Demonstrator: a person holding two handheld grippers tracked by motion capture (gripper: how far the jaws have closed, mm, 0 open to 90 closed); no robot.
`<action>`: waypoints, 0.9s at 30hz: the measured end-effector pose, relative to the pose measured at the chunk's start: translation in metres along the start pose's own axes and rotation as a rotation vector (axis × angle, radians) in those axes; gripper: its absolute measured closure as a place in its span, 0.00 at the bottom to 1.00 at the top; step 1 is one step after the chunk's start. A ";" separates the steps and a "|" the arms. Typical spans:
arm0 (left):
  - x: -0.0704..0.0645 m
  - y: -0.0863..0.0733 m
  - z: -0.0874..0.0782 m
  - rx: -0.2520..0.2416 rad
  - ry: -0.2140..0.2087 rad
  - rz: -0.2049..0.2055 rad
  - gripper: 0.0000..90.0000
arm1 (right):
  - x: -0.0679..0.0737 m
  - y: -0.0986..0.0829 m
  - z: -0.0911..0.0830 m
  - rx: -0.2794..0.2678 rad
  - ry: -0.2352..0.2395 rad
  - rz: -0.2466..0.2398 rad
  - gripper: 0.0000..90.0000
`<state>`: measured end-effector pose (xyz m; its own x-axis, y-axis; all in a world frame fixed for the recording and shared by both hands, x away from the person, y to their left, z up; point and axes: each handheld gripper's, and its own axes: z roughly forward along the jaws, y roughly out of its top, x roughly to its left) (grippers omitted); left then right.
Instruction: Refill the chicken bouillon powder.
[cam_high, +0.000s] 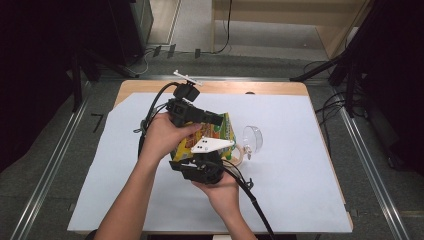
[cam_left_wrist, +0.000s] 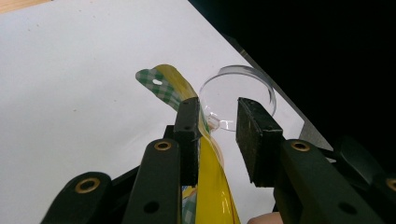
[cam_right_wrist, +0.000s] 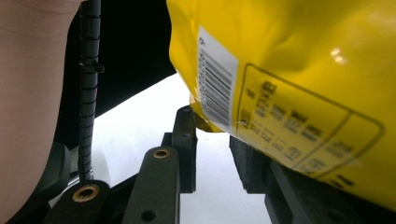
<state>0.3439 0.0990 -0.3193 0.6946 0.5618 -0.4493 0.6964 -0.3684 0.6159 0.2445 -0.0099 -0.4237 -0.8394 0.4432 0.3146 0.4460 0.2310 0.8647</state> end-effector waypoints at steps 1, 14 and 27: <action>0.000 0.000 0.000 -0.001 0.000 -0.001 0.78 | 0.000 0.000 0.000 0.000 0.000 0.000 0.81; 0.000 0.000 0.000 -0.001 0.000 -0.002 0.78 | 0.001 0.001 -0.001 -0.001 -0.001 -0.001 0.81; 0.000 0.000 0.000 0.001 0.000 0.001 0.78 | 0.001 0.000 -0.001 -0.002 -0.003 -0.003 0.81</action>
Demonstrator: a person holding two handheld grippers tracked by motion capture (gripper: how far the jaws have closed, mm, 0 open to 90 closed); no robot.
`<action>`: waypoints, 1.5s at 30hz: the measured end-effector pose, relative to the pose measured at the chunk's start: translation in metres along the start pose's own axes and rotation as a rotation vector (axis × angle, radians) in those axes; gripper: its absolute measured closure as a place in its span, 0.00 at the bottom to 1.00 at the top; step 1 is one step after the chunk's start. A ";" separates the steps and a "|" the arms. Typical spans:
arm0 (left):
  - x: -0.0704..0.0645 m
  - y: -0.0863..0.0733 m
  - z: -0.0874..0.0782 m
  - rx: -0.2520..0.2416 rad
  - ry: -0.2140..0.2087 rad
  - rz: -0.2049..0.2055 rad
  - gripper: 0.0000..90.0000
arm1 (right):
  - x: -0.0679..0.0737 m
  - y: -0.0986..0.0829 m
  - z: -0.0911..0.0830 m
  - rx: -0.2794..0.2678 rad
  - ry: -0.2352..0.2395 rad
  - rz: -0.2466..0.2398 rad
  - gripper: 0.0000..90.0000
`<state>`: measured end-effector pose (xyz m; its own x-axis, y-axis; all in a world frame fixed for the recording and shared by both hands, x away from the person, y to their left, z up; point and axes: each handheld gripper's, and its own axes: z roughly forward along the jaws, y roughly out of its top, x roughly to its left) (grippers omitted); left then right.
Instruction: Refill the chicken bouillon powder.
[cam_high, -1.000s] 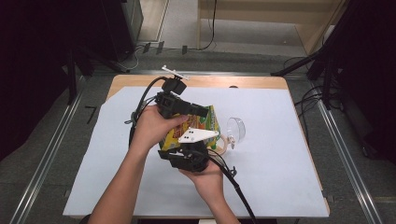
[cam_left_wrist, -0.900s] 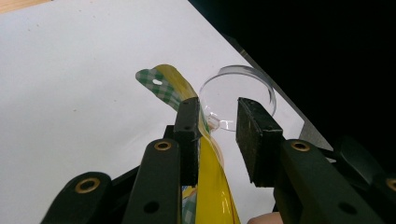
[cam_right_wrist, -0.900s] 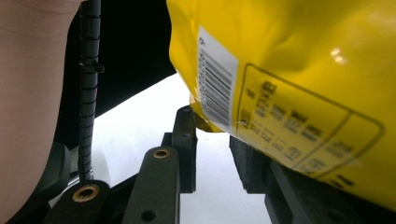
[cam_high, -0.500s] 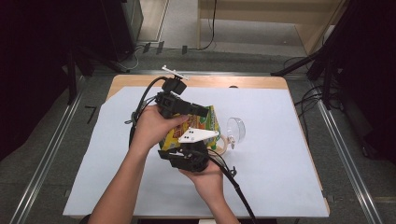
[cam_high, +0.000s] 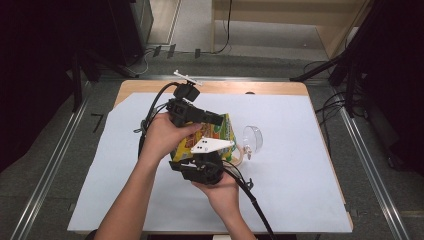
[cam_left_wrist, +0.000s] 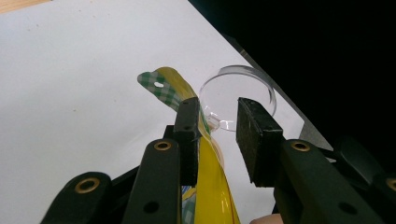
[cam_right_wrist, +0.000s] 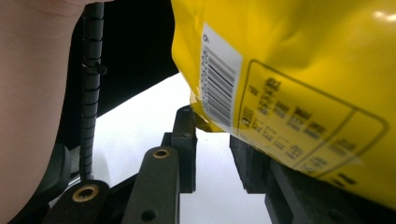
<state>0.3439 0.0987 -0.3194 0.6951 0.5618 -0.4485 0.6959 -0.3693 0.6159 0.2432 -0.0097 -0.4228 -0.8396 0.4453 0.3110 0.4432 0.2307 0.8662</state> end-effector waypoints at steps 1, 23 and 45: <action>0.000 0.000 0.000 0.000 0.000 0.001 0.78 | 0.000 0.000 0.000 0.000 -0.001 -0.001 0.81; 0.000 0.000 0.000 0.004 -0.001 0.001 0.78 | 0.001 0.000 -0.001 0.002 -0.001 0.000 0.81; 0.001 0.000 0.000 0.005 -0.007 -0.004 0.78 | 0.002 0.000 -0.001 0.002 -0.001 -0.003 0.81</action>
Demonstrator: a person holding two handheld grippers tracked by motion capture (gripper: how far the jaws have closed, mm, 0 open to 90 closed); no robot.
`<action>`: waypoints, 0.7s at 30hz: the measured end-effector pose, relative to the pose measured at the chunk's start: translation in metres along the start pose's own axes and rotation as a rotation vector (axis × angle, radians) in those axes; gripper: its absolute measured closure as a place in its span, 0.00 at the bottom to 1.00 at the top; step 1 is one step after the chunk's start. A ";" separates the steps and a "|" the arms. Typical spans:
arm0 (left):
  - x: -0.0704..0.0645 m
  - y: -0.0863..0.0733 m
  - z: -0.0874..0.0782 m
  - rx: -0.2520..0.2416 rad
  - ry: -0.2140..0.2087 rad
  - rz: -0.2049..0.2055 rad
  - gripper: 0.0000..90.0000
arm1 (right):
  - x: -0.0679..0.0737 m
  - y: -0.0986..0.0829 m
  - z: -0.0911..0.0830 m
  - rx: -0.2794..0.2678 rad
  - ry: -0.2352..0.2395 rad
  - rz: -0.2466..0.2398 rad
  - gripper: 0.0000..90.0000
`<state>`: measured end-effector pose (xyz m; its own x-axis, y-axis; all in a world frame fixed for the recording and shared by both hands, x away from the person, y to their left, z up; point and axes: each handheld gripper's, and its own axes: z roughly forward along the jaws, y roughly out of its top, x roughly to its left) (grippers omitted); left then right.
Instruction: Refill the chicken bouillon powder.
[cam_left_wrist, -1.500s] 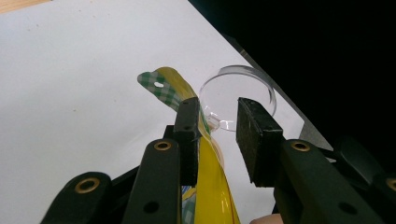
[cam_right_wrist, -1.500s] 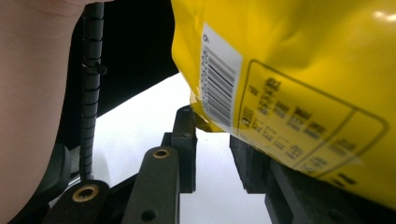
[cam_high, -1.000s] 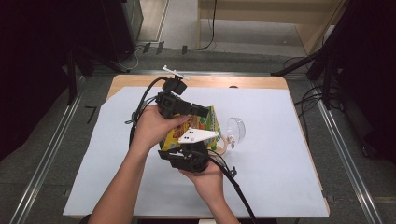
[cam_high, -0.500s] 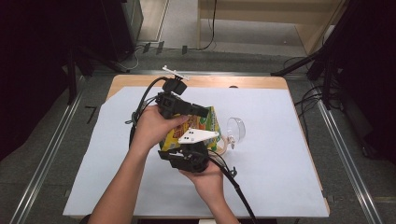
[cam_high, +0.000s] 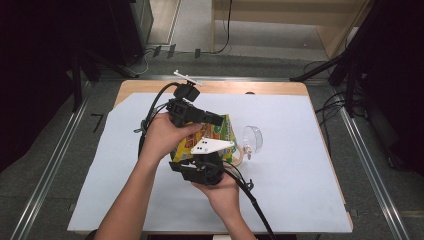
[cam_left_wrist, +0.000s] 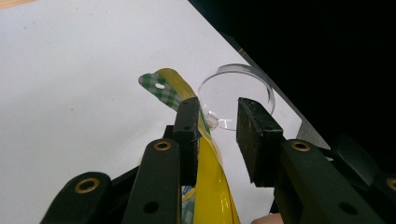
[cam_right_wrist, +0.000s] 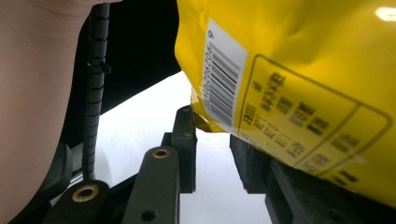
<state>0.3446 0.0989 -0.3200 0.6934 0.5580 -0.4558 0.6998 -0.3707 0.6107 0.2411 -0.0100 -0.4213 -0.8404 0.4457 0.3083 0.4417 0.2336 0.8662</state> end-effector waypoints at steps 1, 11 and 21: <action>0.000 0.000 0.000 0.002 0.001 0.001 0.78 | 0.000 0.000 0.000 0.000 -0.001 0.000 0.81; 0.001 0.000 0.000 0.002 -0.005 -0.002 0.78 | 0.000 0.000 0.000 0.000 -0.001 0.001 0.81; 0.001 0.000 0.002 0.003 -0.010 -0.006 0.78 | 0.000 -0.001 -0.001 0.001 -0.002 -0.004 0.81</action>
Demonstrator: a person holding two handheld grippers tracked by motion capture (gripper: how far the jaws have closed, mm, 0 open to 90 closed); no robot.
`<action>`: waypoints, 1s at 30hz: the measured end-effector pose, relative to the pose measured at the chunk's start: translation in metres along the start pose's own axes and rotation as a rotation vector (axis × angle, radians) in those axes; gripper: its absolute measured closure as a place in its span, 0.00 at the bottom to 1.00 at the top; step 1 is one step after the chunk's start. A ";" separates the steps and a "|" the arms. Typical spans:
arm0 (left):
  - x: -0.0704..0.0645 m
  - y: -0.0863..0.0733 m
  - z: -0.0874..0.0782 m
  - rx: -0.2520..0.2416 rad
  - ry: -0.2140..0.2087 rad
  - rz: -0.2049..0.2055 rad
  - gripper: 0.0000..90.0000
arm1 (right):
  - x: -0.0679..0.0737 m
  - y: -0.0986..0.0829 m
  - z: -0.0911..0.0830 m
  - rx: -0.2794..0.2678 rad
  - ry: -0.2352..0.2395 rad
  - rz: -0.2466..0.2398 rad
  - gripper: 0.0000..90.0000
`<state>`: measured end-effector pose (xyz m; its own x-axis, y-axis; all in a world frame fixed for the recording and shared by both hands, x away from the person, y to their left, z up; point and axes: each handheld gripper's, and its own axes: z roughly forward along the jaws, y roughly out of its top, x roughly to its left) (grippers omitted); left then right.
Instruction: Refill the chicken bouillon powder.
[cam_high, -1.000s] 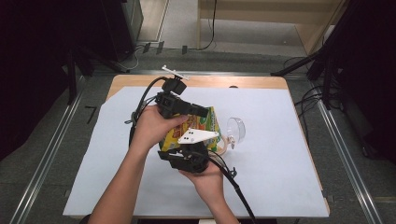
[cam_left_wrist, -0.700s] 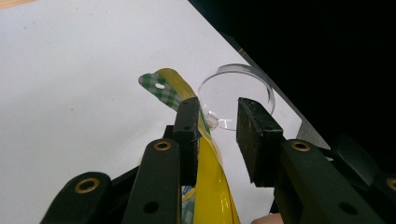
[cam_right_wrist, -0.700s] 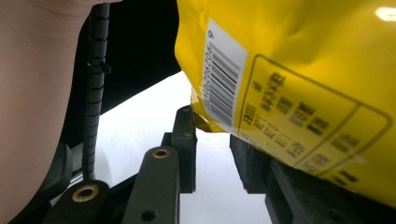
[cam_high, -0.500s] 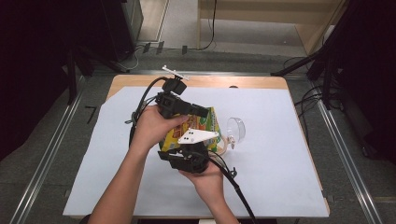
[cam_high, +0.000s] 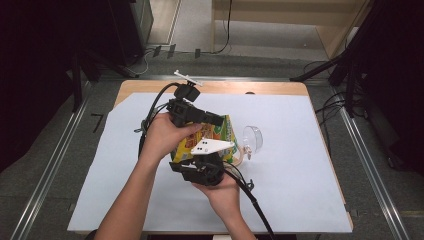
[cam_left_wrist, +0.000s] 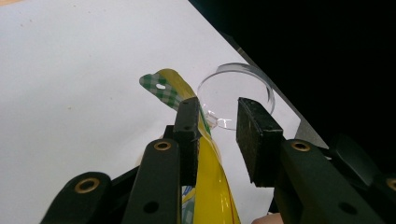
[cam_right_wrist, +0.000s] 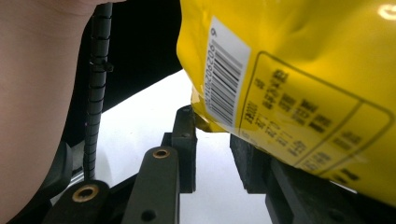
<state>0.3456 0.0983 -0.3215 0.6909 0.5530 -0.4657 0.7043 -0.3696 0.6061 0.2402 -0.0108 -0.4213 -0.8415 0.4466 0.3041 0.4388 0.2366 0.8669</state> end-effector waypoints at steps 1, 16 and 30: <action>0.000 0.000 0.000 0.000 0.000 0.000 0.78 | 0.000 0.000 0.000 0.001 -0.001 0.001 0.81; 0.000 0.000 0.003 -0.007 0.001 0.013 0.79 | -0.002 -0.001 -0.001 0.002 -0.012 0.003 0.81; -0.001 0.000 0.005 -0.001 -0.003 0.017 0.79 | -0.004 -0.004 -0.001 0.000 -0.011 0.006 0.81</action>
<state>0.3458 0.0940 -0.3246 0.7035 0.5445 -0.4568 0.6920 -0.3781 0.6150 0.2414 -0.0148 -0.4259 -0.8353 0.4574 0.3052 0.4440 0.2335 0.8651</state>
